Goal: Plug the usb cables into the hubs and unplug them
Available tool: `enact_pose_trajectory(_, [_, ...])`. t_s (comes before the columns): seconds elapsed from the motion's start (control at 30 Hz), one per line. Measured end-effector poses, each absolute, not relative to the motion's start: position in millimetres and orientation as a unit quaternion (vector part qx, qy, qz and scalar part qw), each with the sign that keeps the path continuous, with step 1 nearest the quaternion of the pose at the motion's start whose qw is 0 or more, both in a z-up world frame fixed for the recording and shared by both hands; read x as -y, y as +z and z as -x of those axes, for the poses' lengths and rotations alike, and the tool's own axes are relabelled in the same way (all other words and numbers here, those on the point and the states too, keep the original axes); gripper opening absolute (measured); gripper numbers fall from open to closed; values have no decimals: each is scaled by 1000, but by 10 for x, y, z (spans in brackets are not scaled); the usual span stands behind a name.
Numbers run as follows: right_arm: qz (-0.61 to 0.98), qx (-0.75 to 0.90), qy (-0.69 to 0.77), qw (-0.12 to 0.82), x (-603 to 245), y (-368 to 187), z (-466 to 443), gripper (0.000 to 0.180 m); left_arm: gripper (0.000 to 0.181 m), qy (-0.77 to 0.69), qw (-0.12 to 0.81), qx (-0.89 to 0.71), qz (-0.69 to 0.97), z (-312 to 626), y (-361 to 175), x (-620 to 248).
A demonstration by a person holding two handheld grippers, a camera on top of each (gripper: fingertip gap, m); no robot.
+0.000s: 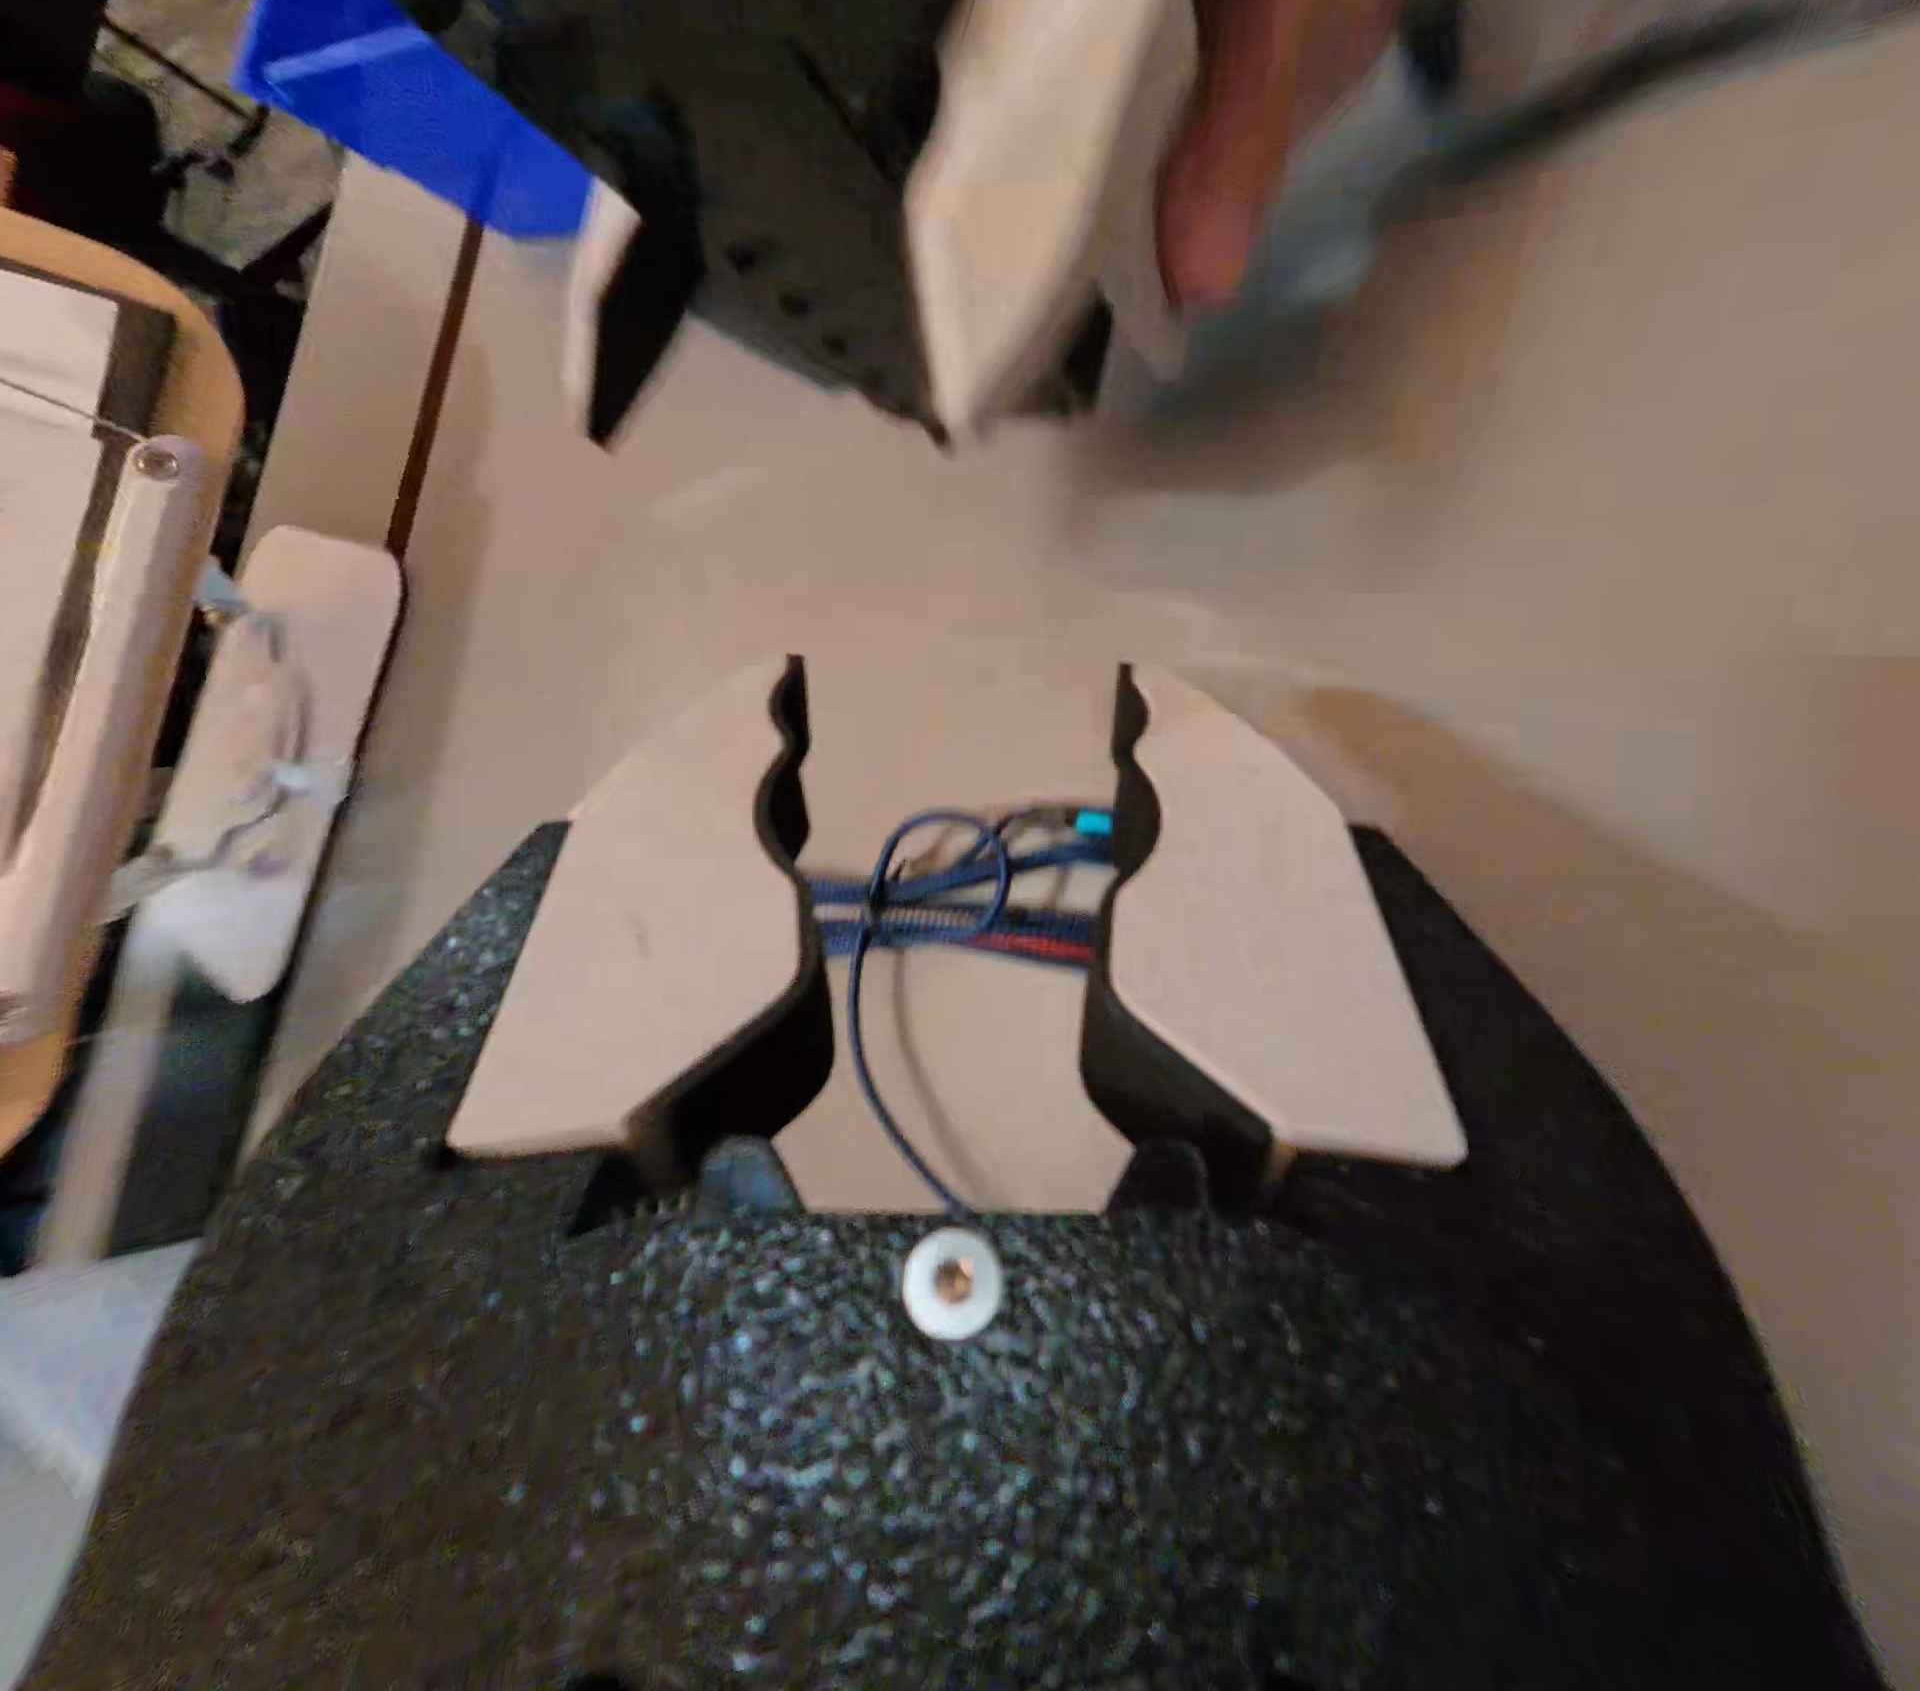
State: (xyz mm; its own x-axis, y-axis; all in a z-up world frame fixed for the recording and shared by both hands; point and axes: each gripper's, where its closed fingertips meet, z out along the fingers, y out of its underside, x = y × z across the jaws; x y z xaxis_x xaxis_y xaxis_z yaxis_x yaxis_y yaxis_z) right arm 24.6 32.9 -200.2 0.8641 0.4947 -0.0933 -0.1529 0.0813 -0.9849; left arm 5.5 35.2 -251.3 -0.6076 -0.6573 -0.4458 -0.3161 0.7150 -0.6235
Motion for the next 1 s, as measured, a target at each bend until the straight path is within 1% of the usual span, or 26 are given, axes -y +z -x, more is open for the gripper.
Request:
enact_pose_trajectory(0.03, [642, 136, 221, 721, -342, -2014, -228, 72, 63, -296, 338, -842, 297, -85, -2363, -287])
enact_pose_trajectory(0.13, [649, 152, 222, 712, -372, -2061, -130, 72, 74, -424, 329, -783, 316, -191, -1912, -86])
enact_pose_trajectory(0.2, [655, 167, 217, 704, -383, -2090, -58, 73, 75, -453, 319, -771, 315, -262, -1787, -9])
enact_pose_trajectory(0.3, [659, 186, 210, 698, -383, -2103, 22, 73, 78, -446, 301, -784, 310, -338, -1813, 56])
enact_pose_trajectory(0.33, [661, 190, 207, 696, -386, -2108, 39, 73, 73, -437, 294, -790, 314, -365, -1856, 59])
enact_pose_trajectory(0.37, [667, 194, 200, 691, -393, -2131, 42, 73, 64, -439, 278, -798, 306, -351, -1891, 104])
enact_pose_trajectory(0.4, [672, 199, 196, 686, -389, -2157, 45, 73, 61, -438, 271, -803, 300, -347, -1906, 135])
enact_pose_trajectory(0.6, [678, 205, 188, 681, -383, -2145, 95, 74, 61, -405, 278, -836, 245, -315, -1871, 203])
enact_pose_trajectory(0.67, [691, 209, 180, 669, -391, -2190, 101, 80, 61, -419, 282, -830, 237, -324, -1774, 234])
enact_pose_trajectory(0.73, [698, 214, 168, 662, -403, -2227, 117, 84, 60, -435, 278, -826, 228, -309, -1682, 261])
enact_pose_trajectory(0.83, [710, 200, 174, 652, -445, -2233, 138, 93, 61, -427, 284, -834, 200, -300, -1678, 264])
enact_pose_trajectory(0.87, [719, 198, 168, 645, -461, -2266, 135, 91, 61, -421, 284, -839, 196, -300, -1699, 253])
enact_pose_trajectory(0.9, [724, 196, 158, 643, -476, -2287, 120, 83, 61, -419, 282, -842, 190, -289, -1713, 253])
enact_pose_trajectory(1.0, [727, 196, 146, 641, -488, -2294, 118, 80, 61, -422, 282, -842, 186, -279, -1713, 263])
